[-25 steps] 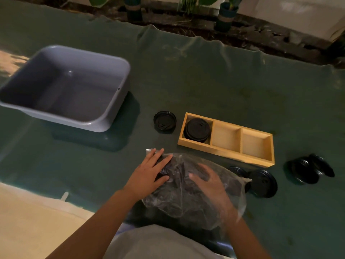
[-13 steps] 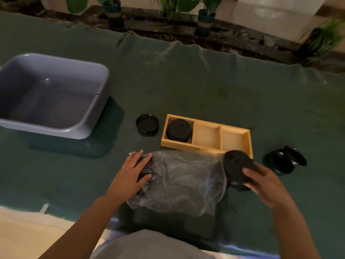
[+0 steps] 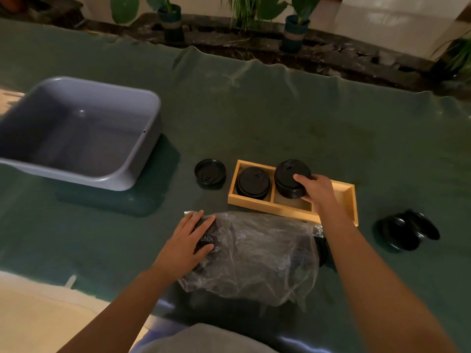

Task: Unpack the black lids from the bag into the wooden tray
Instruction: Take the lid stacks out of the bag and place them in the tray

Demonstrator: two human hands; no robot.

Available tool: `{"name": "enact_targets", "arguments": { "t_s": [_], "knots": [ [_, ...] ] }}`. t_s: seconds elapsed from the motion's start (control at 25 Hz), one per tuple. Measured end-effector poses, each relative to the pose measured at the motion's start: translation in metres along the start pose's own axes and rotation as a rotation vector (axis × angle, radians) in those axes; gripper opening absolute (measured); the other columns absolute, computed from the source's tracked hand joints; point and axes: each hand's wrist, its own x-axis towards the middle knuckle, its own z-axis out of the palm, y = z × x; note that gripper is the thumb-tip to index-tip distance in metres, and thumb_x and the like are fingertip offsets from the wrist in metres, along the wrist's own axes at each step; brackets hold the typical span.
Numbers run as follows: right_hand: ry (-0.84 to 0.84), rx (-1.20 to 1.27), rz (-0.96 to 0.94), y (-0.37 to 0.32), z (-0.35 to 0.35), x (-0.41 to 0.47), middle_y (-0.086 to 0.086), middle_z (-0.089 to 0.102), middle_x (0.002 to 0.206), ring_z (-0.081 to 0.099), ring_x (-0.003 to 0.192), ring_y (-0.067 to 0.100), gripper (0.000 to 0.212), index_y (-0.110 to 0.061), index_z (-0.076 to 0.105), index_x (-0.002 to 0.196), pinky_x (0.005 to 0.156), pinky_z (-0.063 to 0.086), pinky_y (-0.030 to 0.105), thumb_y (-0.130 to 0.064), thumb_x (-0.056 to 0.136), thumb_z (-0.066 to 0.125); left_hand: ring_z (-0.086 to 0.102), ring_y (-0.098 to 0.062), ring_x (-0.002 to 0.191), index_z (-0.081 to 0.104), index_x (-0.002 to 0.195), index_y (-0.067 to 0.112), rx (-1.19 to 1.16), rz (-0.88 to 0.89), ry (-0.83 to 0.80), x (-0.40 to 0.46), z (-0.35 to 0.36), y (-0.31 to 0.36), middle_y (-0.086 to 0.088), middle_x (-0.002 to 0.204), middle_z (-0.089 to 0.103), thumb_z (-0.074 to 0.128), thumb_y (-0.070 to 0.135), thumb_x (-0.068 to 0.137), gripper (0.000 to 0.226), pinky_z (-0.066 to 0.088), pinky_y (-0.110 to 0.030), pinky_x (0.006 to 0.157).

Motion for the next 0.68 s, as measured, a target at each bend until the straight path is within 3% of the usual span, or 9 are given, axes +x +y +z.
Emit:
{"name": "enact_targets", "arguments": {
  "t_s": [0.24,0.4,0.48,0.56,0.68],
  "knots": [
    [0.094,-0.197,-0.022,0.023,-0.010,-0.006,0.008,0.062,0.097,0.056,0.092,0.024,0.043,-0.002,0.064,0.106,0.089,0.049,0.041,-0.033,0.077,0.069,-0.003,-0.016,0.145,0.010,0.144,0.041,0.004,-0.004,-0.025,0.000,-0.002,0.000,0.006,0.158,0.009,0.047,0.047,0.089,0.066,0.016,-0.040,0.114],
    [0.159,-0.405,-0.104,0.032,-0.011,-0.008,0.014,0.067,0.093,0.058,0.087,0.027,0.036,-0.006,0.067,0.088,0.075,0.042,0.035,-0.041,0.081,0.063,-0.002,-0.016,0.145,0.011,0.144,0.040,-0.001,0.006,-0.025,-0.001,-0.002,0.001,0.006,0.157,0.010,0.047,0.046,0.089,0.066,0.017,-0.040,0.114],
    [0.204,-0.508,-0.137,0.035,-0.012,-0.008,0.019,0.066,0.108,0.058,0.100,0.032,0.045,-0.003,0.064,0.102,0.080,0.044,0.037,-0.043,0.082,0.062,-0.001,-0.017,0.144,0.013,0.144,0.039,-0.003,0.014,-0.017,-0.001,-0.002,0.001,0.005,0.157,0.011,0.048,0.046,0.089,0.066,0.015,-0.039,0.114],
    [0.239,-0.539,-0.207,0.040,-0.013,-0.010,0.019,0.049,0.134,0.046,0.122,0.034,0.060,-0.010,0.046,0.131,0.098,0.039,0.042,-0.042,0.083,0.061,0.000,-0.017,0.144,0.015,0.144,0.038,-0.006,0.022,-0.008,-0.002,-0.002,0.001,0.003,0.157,0.013,0.049,0.045,0.089,0.065,0.014,-0.038,0.114],
    [0.130,-0.902,-0.568,0.045,-0.014,-0.017,0.008,0.031,0.152,0.025,0.138,0.031,0.048,-0.023,0.039,0.138,0.109,0.026,0.049,-0.036,0.092,0.047,0.000,-0.017,0.144,0.014,0.144,0.039,0.001,0.025,0.004,-0.001,-0.001,0.002,0.003,0.157,0.014,0.049,0.045,0.089,0.065,0.012,-0.035,0.113]
  ]
}}
